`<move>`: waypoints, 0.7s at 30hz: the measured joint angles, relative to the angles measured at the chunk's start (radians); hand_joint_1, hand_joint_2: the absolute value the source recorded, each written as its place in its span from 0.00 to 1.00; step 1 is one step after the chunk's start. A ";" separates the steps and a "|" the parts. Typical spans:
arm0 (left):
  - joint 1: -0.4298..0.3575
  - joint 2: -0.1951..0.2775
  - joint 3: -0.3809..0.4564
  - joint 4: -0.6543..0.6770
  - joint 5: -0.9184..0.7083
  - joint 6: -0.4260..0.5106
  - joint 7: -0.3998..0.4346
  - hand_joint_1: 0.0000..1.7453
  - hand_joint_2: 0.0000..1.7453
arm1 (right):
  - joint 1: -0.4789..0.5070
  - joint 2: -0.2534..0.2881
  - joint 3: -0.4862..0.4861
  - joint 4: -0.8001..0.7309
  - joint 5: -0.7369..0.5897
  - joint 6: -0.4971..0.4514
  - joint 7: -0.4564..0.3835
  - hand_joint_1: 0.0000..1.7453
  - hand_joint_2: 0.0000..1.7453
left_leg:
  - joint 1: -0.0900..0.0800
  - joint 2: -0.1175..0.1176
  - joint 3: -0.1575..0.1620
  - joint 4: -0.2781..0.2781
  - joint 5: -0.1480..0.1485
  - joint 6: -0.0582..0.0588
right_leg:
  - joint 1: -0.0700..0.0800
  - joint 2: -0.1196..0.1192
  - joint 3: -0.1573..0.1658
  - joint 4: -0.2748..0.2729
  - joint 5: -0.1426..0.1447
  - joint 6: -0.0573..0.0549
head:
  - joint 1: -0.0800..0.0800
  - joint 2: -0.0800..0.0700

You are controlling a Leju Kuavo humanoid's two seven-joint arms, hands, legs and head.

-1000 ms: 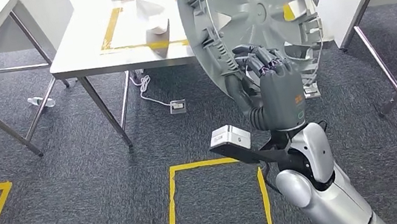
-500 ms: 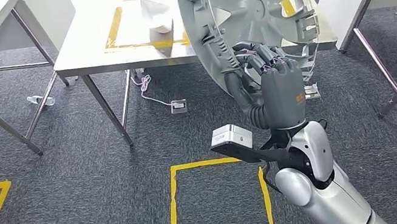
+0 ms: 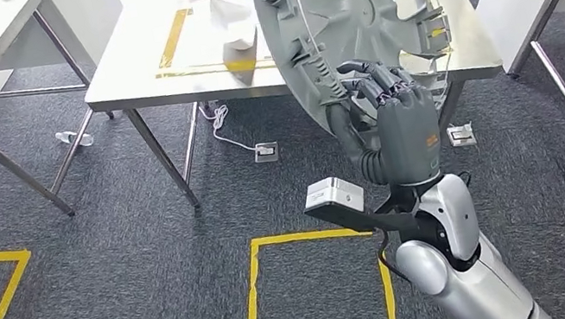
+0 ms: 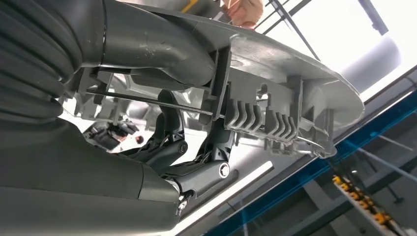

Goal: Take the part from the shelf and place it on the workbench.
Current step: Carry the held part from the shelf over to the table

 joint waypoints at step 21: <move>0.010 0.002 0.001 0.000 0.001 -0.001 -0.001 0.00 1.00 | 0.000 0.001 0.000 0.009 0.000 -0.003 0.000 1.00 1.00 | -0.012 0.008 -0.061 -0.022 0.066 0.051 | 0.008 0.001 -0.003 0.257 -0.177 0.007 | -0.003 0.000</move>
